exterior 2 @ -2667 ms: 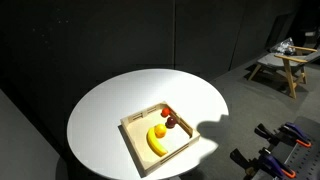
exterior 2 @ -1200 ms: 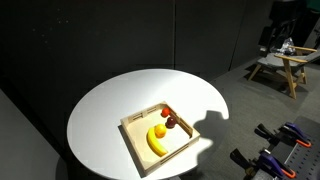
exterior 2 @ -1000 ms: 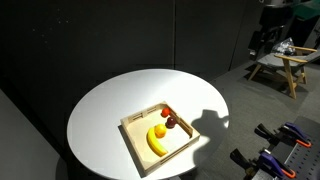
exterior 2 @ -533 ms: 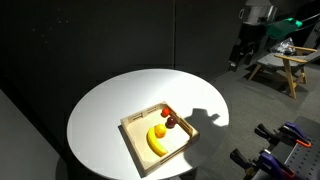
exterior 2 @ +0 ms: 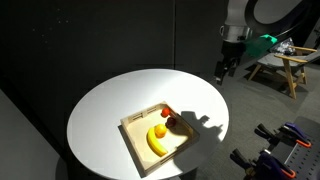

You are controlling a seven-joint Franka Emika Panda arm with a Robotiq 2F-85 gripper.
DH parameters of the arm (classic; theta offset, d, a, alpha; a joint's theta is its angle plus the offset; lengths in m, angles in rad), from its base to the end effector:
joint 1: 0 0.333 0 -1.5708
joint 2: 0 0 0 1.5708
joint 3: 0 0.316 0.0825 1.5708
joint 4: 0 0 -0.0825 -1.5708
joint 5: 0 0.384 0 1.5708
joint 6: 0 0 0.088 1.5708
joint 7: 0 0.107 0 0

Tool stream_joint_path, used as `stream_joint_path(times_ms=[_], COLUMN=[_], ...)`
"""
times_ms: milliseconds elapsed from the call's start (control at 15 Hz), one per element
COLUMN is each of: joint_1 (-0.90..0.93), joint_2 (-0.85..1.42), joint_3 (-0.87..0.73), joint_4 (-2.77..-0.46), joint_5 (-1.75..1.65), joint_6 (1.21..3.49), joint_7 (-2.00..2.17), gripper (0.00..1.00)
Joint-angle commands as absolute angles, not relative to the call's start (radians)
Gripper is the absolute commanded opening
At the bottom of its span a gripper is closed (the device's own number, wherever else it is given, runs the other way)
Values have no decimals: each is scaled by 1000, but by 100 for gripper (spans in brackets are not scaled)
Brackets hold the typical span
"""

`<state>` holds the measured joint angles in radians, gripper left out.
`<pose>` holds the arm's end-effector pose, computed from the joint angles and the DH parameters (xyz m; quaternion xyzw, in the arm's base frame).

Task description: Remove the banana from the box

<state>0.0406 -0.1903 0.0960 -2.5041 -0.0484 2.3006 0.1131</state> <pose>0.4425 0.0594 0.3514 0.9992 0.0271 -0.0038 0.0277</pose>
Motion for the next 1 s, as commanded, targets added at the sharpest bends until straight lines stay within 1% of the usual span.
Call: stream_joint_path(times_ms=[0, 333, 933], joint_1=[69, 105, 112], joint_2=[-126, -75, -83], joint_3=[121, 148, 143], joint_4=[-2454, -2426, -2443], joint_5=[-54, -66, -49], joint_6=[2320, 2334, 2330], joint_7=[155, 199, 174], gripper=[100, 100, 100])
